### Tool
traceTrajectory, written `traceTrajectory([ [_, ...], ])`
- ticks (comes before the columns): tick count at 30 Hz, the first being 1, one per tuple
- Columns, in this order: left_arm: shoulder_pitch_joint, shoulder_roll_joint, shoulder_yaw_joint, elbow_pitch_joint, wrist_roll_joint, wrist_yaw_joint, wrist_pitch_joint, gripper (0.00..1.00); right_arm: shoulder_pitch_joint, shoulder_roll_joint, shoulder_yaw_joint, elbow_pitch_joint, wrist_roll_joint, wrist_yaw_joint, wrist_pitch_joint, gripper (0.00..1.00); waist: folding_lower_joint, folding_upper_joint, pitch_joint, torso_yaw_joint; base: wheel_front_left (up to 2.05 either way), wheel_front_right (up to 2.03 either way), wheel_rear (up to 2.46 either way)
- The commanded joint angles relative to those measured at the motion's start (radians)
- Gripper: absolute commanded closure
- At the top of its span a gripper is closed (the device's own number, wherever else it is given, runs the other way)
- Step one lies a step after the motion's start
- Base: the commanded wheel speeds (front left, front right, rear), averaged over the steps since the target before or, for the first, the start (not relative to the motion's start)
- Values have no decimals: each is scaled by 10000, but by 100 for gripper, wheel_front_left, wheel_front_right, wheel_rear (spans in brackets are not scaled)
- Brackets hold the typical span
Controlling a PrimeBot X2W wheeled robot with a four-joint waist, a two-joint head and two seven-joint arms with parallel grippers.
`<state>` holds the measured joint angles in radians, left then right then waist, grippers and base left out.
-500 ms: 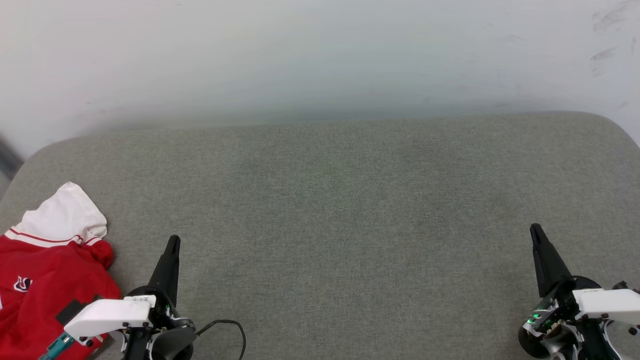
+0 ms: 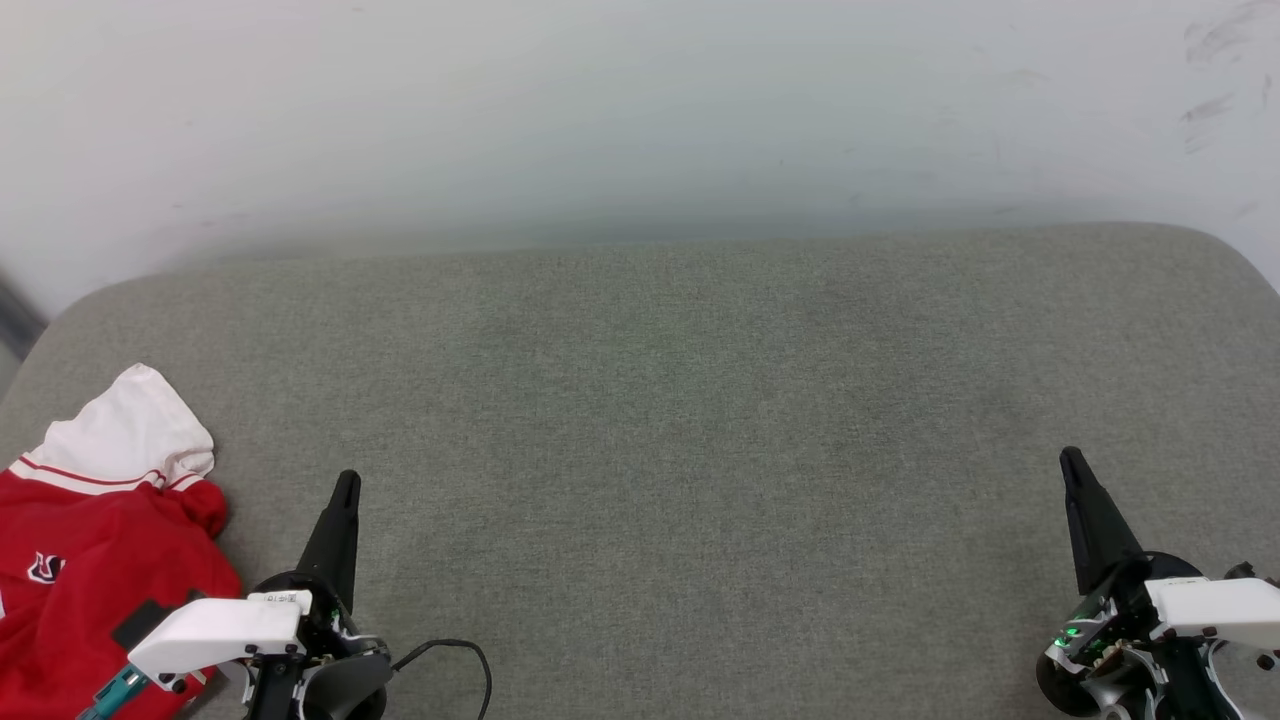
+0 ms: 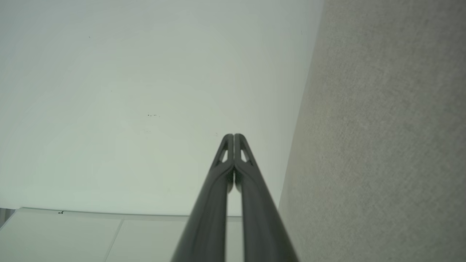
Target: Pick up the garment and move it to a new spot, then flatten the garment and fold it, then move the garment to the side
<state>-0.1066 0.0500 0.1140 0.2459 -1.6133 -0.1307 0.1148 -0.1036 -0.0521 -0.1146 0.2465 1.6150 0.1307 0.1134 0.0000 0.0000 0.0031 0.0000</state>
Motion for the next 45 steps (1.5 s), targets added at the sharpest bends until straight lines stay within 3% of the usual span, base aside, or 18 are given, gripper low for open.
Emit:
traceTrajectory([
  [1, -61, -13, 18, -1, 4, -21, 15, 100, -111, 27, 2, 7, -50, 0, 2, 100, 0, 0, 0, 0, 0, 0, 0],
  [24, -61, -13, 15, -1, 4, -21, 15, 100, -111, 28, 4, 7, -48, 0, -1, 100, 0, 0, 0, 0, 0, 0, 0],
  [25, 10, -2, -11, 26, -3, 0, -4, 0, 18, 0, 2, 19, 0, 2, -3, 0, 0, 0, 0, 0, 0, 0, 0],
  [36, 147, -7, -509, -382, -90, 0, -423, 0, 303, 5, 288, -336, -355, 0, -467, 0, 0, 0, -1, 8, 0, 0, 0],
  [45, 214, 81, -1064, -911, 506, 0, -880, 0, 449, 1, 419, -645, -1614, 0, -889, 0, 0, 0, -17, 35, 0, 0, 0],
])
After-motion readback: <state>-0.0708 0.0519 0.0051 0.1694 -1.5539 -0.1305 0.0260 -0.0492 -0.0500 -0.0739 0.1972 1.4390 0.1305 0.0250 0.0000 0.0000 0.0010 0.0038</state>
